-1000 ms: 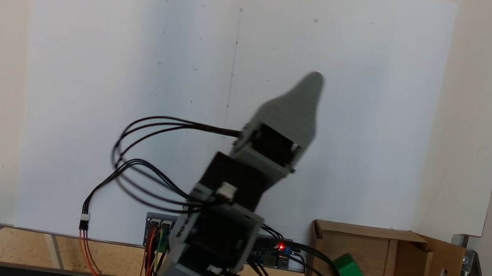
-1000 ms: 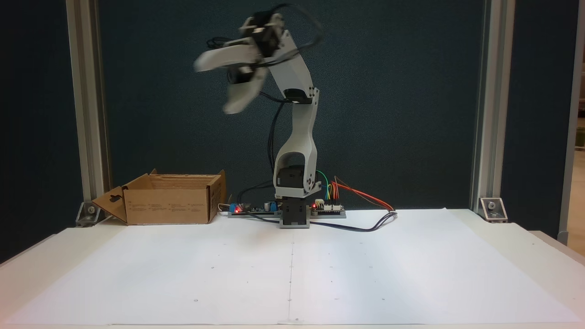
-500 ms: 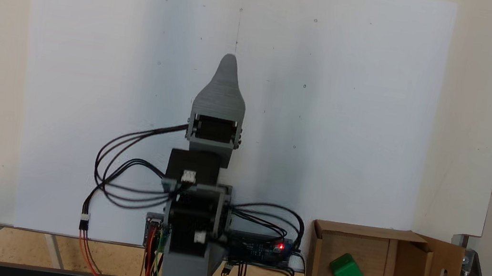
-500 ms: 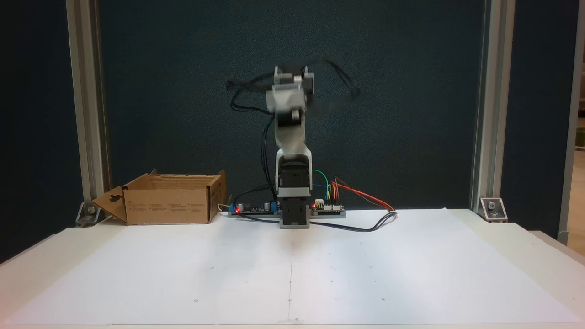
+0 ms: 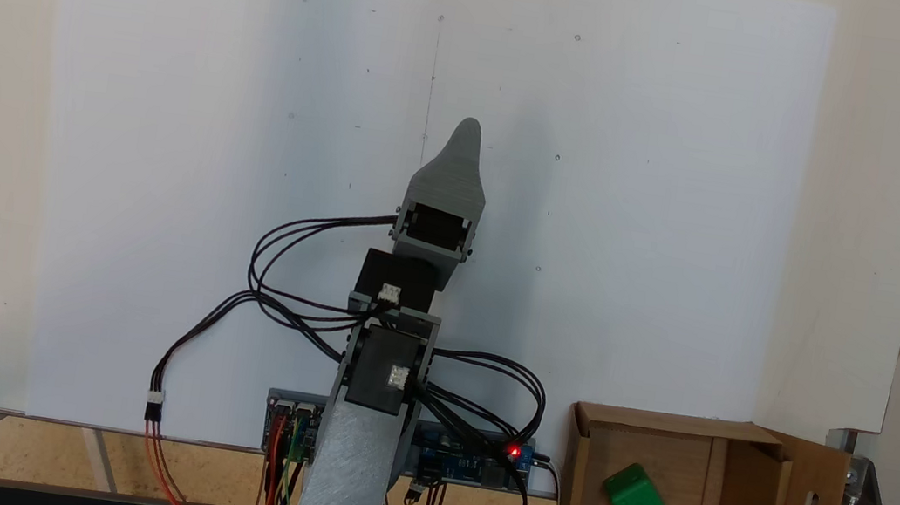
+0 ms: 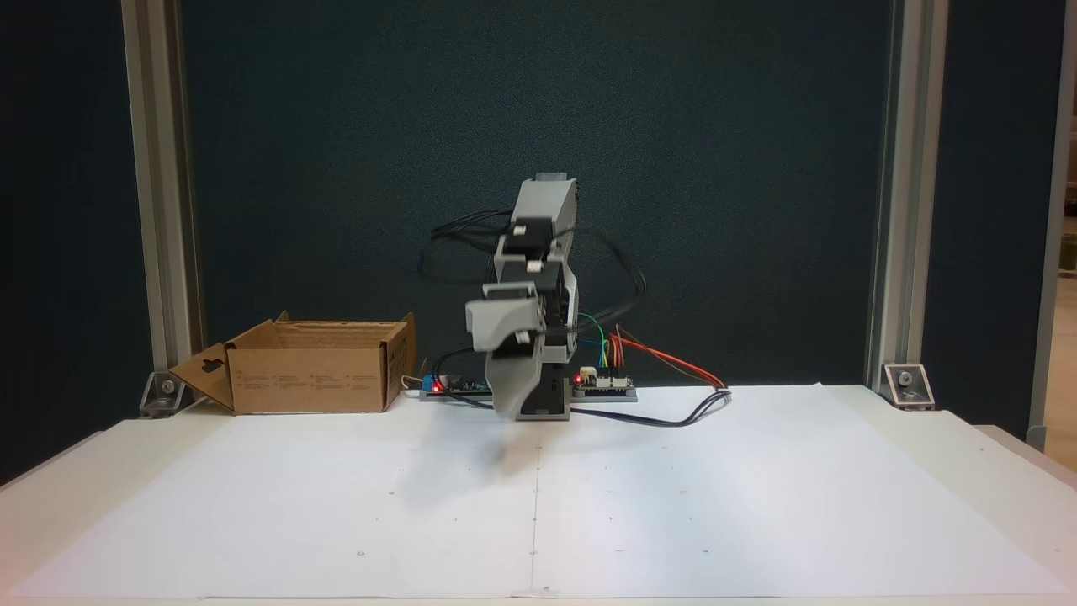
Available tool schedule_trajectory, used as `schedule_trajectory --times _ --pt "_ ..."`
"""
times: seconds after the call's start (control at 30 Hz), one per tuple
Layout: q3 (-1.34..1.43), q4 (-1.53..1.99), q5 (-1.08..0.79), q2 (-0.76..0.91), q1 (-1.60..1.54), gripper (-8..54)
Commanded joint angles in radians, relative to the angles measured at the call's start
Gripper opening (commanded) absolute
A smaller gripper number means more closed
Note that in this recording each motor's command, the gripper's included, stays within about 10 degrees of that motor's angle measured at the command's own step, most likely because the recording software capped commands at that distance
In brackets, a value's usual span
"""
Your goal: Grasp a green dice and put it in the bin.
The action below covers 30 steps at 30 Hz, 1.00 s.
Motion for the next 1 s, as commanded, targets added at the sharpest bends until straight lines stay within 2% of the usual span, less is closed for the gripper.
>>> schedule_trajectory --times 0.0,0.8,0.97 --pt "0.017 -0.165 0.028 0.118 -0.002 42.9" --pt "0.295 -1.136 0.034 0.117 -0.15 42.4" --pt "0.397 -1.337 0.034 0.117 -0.143 44.8"
